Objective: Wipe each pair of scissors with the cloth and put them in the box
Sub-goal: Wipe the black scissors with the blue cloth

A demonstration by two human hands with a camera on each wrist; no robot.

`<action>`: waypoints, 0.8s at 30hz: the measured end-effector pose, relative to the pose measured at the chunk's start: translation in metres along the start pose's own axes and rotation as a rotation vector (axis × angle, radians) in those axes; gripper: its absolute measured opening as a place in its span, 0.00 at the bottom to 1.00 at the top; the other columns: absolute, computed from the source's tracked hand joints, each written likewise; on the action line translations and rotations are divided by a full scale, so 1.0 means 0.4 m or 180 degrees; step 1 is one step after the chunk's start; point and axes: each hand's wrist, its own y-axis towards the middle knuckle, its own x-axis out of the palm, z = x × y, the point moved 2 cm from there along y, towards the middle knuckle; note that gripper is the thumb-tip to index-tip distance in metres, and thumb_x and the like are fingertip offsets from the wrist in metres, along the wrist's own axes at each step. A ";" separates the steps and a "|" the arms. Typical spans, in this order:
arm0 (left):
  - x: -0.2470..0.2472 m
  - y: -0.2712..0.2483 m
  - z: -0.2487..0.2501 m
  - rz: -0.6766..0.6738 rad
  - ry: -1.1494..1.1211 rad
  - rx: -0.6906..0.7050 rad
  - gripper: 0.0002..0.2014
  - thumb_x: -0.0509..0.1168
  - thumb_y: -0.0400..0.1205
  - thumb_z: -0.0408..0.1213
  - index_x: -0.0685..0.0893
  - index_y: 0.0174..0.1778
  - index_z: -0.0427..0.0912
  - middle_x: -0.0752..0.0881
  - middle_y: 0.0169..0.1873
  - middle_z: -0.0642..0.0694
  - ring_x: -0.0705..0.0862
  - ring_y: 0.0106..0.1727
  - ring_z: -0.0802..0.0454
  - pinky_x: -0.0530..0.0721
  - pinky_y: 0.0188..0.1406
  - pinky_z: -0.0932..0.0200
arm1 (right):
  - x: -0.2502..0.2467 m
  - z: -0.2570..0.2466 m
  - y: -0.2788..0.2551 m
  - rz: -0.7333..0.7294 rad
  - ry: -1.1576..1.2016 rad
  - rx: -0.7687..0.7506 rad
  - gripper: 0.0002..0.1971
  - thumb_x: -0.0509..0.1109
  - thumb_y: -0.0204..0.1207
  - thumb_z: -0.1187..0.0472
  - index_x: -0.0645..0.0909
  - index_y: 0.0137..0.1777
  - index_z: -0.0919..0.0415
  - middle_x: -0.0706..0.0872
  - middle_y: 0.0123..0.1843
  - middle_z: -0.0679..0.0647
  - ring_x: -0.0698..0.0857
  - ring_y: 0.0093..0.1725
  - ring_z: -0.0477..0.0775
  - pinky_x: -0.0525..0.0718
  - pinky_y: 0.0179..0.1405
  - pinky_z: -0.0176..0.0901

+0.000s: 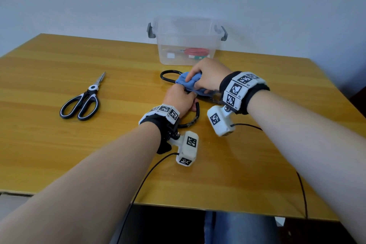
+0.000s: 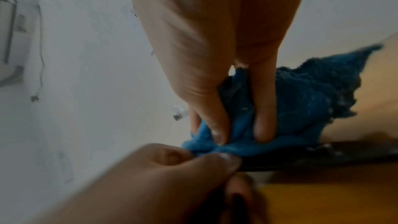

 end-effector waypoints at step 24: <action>0.007 0.005 -0.009 0.0004 -0.0324 -0.0116 0.15 0.67 0.87 0.42 0.89 0.35 0.44 0.93 0.32 0.44 0.93 0.36 0.45 0.93 0.52 0.43 | -0.083 0.038 0.016 0.0770 0.0959 0.0338 0.37 0.68 0.77 0.74 0.67 0.85 0.54 0.69 0.83 0.59 0.93 0.45 0.61 0.93 0.43 0.50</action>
